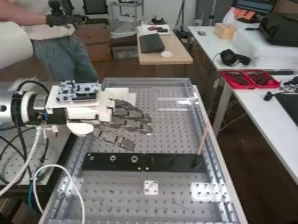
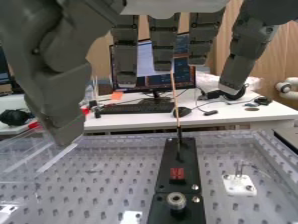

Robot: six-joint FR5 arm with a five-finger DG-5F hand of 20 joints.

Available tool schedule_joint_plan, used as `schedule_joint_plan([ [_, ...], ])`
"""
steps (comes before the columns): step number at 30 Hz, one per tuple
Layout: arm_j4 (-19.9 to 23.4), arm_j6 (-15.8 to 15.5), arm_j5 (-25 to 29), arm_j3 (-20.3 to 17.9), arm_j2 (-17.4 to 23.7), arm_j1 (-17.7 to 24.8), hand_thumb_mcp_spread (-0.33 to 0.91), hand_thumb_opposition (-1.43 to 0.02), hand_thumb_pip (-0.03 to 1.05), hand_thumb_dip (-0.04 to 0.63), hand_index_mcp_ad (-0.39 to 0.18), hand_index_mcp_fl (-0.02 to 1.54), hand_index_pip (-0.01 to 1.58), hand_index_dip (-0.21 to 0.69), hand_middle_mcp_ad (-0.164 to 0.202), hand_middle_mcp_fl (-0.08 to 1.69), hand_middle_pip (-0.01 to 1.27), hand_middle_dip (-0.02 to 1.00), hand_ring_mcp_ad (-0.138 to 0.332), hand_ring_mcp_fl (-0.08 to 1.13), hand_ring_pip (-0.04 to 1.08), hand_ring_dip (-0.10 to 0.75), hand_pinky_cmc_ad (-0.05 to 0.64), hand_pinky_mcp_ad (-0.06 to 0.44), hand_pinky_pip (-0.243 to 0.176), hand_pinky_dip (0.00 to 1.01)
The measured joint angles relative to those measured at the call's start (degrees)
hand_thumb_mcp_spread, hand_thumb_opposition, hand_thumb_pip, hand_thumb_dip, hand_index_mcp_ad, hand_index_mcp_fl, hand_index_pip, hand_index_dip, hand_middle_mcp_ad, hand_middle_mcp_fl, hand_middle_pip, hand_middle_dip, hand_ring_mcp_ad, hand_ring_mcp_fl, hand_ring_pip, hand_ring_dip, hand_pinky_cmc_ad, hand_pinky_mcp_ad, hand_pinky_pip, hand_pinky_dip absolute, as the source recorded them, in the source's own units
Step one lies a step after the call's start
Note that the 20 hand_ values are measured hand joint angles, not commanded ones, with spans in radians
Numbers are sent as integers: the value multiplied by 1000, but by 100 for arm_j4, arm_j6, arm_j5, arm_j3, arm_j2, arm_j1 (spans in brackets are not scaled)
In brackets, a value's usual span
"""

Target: Grab the larger nut and place it in the white container

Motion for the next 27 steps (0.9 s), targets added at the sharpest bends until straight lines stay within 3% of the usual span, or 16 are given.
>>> schedule_joint_plan([
  [3,11,-116,-64,-8,-137,-82,278,-815,691,141,-122,40,916,-75,86,-10,120,237,176,5,89,164,426,361,-94,681],
  [9,207,-230,-146,-70,-373,-226,311,-852,686,141,-143,24,1140,-75,86,-12,120,237,176,5,89,162,426,361,-93,639],
  [19,933,-329,-394,-261,-596,-325,328,-857,700,159,-168,0,1405,-7,87,-12,120,237,173,5,87,162,421,351,-96,625],
  [27,900,-673,-578,-165,-848,-367,328,-860,728,159,-188,5,1506,86,86,-10,120,237,173,5,91,162,421,344,-93,625],
])
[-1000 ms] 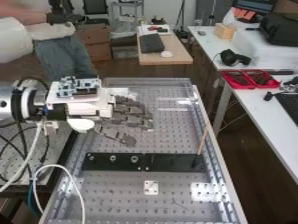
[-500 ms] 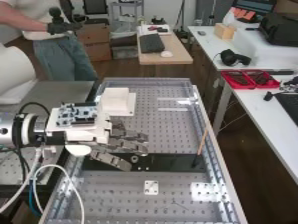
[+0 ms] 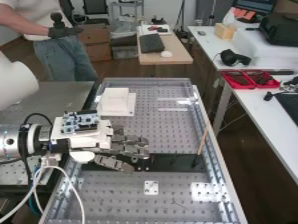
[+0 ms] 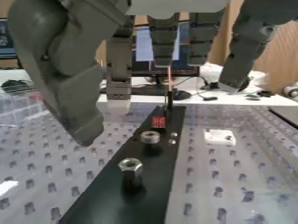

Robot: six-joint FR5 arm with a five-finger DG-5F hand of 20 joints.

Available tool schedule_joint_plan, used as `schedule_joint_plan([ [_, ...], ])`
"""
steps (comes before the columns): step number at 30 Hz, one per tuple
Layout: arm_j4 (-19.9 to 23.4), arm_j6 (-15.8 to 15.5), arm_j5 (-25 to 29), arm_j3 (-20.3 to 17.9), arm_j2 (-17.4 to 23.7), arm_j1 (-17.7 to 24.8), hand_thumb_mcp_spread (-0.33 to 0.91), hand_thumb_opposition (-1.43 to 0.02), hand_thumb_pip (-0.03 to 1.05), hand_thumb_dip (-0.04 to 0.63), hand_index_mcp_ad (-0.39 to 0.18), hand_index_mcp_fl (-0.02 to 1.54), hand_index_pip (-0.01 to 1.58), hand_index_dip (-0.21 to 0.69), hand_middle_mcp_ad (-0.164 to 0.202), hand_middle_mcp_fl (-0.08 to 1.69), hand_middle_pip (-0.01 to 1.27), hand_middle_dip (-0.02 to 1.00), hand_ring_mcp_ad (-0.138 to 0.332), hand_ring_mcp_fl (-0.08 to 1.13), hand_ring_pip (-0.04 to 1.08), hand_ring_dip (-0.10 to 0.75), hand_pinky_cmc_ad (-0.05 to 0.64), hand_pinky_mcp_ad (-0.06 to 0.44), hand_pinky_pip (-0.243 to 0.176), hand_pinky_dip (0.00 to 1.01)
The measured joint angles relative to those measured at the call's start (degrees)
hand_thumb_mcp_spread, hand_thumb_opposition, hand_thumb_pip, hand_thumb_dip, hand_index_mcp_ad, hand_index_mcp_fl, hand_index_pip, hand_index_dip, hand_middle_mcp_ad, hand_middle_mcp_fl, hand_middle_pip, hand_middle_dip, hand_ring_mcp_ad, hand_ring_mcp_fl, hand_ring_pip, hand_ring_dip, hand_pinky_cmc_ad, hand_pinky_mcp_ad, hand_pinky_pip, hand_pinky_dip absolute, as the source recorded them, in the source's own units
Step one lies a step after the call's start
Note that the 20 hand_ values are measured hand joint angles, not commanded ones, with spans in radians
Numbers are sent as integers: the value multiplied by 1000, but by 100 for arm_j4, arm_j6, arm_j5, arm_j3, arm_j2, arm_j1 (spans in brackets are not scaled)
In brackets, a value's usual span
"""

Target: Grab the larger nut and place it in the white container

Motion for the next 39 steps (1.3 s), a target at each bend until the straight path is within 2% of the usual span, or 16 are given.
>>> schedule_joint_plan([
  [7,231,-138,-59,-17,-84,-61,328,-860,730,162,-188,2,1545,124,84,-12,120,237,168,5,91,164,412,335,-93,625],
  [16,382,-322,-121,-22,-209,-96,330,-860,730,161,-195,0,1545,124,80,-12,122,237,168,5,91,164,417,326,-93,625],
  [26,291,-676,-213,51,-350,-99,330,-864,730,161,-195,0,1545,124,77,-12,119,234,164,7,103,164,401,328,-91,625],
  [39,236,-867,-292,179,-440,-137,344,-876,730,175,-206,3,1545,120,75,-12,119,232,162,7,120,162,398,328,-91,625],
])
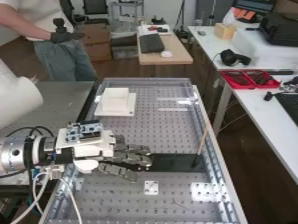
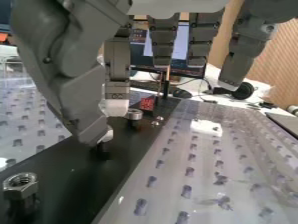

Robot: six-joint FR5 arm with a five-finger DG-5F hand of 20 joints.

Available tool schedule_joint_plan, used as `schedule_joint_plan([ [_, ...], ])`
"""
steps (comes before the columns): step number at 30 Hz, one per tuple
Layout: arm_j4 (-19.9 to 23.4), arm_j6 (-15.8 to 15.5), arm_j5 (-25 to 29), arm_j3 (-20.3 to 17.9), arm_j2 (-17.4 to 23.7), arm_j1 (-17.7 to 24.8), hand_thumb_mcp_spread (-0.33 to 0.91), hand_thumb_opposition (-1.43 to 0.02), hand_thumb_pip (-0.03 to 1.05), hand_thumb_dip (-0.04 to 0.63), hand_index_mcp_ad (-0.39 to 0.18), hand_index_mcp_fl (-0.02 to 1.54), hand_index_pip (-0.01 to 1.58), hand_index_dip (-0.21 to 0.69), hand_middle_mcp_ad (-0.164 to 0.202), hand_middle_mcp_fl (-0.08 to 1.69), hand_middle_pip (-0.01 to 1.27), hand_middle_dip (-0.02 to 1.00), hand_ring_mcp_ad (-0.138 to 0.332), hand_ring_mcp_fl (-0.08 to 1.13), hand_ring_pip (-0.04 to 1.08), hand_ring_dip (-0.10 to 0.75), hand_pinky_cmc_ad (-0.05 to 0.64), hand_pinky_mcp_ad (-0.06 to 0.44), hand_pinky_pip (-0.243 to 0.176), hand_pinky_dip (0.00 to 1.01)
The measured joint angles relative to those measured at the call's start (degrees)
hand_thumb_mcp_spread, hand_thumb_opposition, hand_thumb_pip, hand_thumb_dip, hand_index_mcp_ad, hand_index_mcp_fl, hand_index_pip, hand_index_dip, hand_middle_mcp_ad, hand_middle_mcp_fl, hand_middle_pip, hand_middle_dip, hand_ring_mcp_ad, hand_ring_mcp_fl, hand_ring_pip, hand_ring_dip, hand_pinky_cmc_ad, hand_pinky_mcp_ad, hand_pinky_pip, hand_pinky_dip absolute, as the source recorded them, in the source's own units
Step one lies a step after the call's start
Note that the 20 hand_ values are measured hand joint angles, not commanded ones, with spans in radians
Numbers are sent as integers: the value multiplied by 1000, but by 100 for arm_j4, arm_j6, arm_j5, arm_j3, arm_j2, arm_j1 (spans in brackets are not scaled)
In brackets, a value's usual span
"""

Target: Grab the larger nut and place it in the white container

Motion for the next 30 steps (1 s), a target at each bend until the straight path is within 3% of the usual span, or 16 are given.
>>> schedule_joint_plan([
  [17,-568,-437,-324,308,-106,-47,340,-894,794,173,-206,0,1548,106,75,-12,117,232,157,7,134,162,379,312,-91,625],
  [30,-613,-412,-360,359,-131,-68,340,-908,796,190,-206,0,1550,101,75,-12,117,218,161,3,133,162,379,312,-91,625],
])
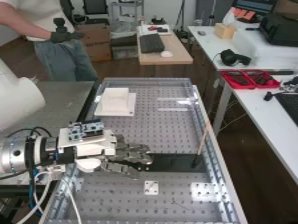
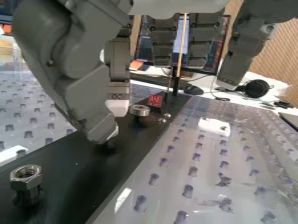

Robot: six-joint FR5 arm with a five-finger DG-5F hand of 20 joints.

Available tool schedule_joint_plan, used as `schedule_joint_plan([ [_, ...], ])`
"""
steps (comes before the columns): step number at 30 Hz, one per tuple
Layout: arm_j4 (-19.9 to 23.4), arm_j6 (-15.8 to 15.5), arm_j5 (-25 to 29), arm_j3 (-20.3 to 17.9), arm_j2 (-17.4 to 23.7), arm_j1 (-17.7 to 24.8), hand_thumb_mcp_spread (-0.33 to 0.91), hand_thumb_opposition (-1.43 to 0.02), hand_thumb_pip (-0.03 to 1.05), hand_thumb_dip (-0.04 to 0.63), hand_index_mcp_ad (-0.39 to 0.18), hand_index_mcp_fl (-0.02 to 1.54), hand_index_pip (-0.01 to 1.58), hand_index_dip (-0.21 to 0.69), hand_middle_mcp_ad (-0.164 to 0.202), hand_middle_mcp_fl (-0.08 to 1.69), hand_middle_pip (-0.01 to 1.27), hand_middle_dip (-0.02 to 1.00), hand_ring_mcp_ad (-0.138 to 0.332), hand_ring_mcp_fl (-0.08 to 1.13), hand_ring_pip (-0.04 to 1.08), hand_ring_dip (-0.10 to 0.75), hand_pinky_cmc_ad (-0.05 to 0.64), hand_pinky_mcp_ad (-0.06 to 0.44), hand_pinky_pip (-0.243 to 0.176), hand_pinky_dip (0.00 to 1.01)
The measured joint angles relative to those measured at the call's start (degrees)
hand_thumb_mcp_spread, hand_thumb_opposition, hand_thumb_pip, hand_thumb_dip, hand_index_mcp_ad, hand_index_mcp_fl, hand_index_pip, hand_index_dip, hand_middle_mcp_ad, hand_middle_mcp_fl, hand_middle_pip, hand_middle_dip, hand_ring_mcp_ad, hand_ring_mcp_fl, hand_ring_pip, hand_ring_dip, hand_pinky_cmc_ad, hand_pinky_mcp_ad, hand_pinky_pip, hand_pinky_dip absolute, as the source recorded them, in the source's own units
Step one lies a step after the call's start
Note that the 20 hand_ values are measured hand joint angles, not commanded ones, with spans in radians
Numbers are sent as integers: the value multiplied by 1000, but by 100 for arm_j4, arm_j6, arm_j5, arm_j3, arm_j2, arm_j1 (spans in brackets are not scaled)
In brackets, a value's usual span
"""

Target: Grab the larger nut and place it in the white container

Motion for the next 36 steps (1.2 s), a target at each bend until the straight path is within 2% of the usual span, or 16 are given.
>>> schedule_joint_plan([
  [20,-24,24,3,25,-100,-7,340,-906,805,188,-202,0,1553,79,75,-12,117,218,155,9,134,162,379,309,-91,632],
  [24,-16,48,-9,34,-130,-5,340,-906,806,188,-206,3,1546,45,75,-12,120,218,155,7,147,162,379,309,-94,632],
  [36,-43,85,-50,92,-175,13,340,-906,806,190,-190,164,1541,3,75,-12,120,192,159,3,166,152,379,309,-94,632],
])
